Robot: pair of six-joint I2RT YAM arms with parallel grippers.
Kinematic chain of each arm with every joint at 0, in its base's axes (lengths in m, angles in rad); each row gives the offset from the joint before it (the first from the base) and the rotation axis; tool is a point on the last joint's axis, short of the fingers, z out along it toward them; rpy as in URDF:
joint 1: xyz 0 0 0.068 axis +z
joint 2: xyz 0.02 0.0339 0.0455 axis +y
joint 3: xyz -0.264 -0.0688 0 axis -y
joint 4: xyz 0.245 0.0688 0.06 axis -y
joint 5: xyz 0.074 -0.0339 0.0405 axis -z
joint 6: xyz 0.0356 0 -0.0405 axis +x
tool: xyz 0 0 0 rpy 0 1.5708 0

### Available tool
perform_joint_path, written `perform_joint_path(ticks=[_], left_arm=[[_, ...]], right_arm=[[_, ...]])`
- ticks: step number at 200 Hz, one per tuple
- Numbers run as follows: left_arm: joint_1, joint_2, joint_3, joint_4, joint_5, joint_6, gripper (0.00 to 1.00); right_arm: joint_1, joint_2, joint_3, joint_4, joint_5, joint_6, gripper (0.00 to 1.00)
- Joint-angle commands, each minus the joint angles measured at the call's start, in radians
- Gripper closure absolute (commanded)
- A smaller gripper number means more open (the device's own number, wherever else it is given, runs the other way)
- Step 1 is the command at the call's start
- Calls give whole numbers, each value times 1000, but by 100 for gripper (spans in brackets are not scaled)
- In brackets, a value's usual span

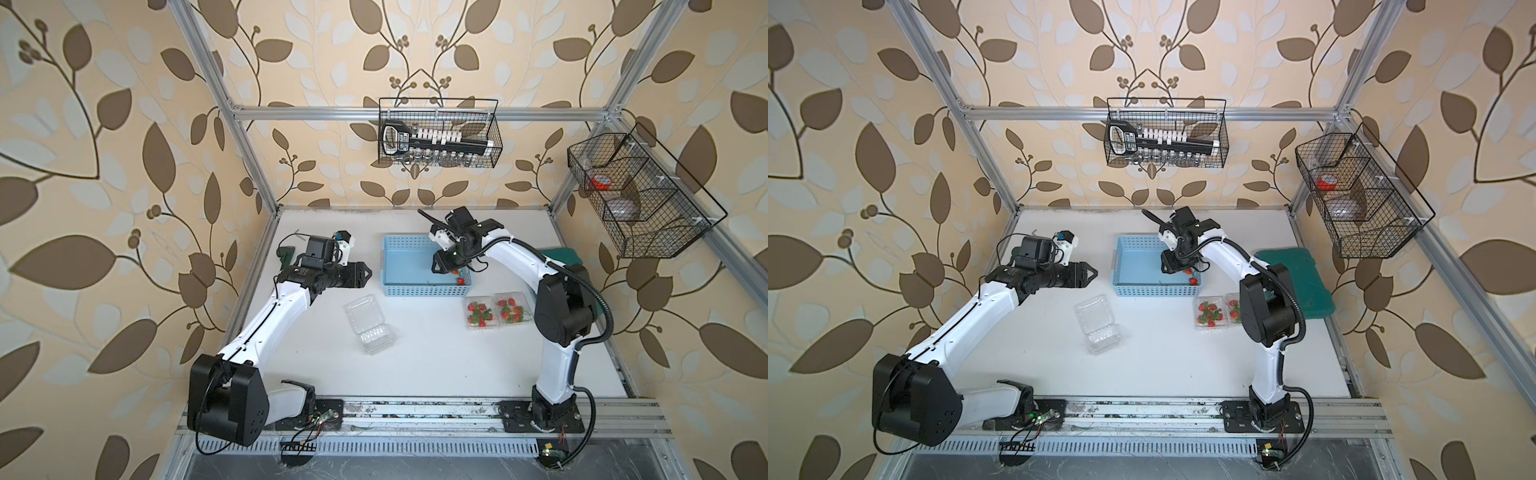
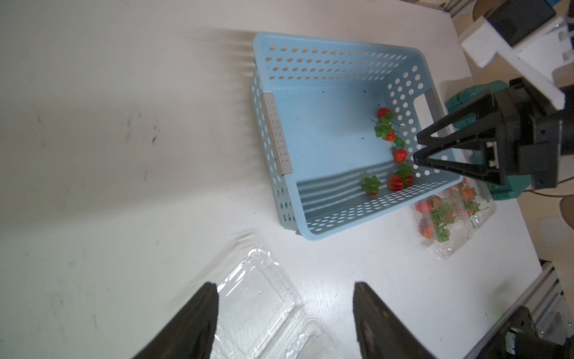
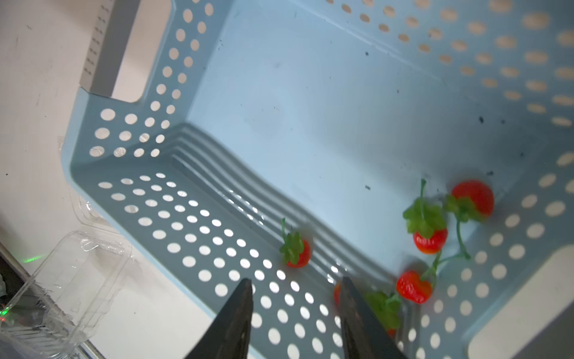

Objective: Pack strawberries into containers
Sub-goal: Pick up the strawberry from the basket.

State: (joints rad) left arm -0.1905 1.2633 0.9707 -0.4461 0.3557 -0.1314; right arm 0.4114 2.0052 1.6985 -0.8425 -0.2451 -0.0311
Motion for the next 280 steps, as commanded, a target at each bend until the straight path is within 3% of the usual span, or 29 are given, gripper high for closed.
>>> perform_joint_path(ticks=[1,56,121,155,199,280], left_arm=[[-7,-32,30,-5,-24,29,30],[-9,-18,34,4,-12,25,30],[-10,-22,31,2,-21,29,30],[-9,-18,33,1,-23,30,30],[-9,-22,35,-2,-26,32,30],[-9,-31,34,-2,-29,34,30]], right_arm=[[5,57,57,-94,-34,-132,55],[22,169,117,-106,-48,-174,56],[49,259,169,-123,26,-188,57],[47,274,184,-119,72,-162,69],[42,263,192,-113,69,-109,100],[46,16,132,-36,8,-2,100]])
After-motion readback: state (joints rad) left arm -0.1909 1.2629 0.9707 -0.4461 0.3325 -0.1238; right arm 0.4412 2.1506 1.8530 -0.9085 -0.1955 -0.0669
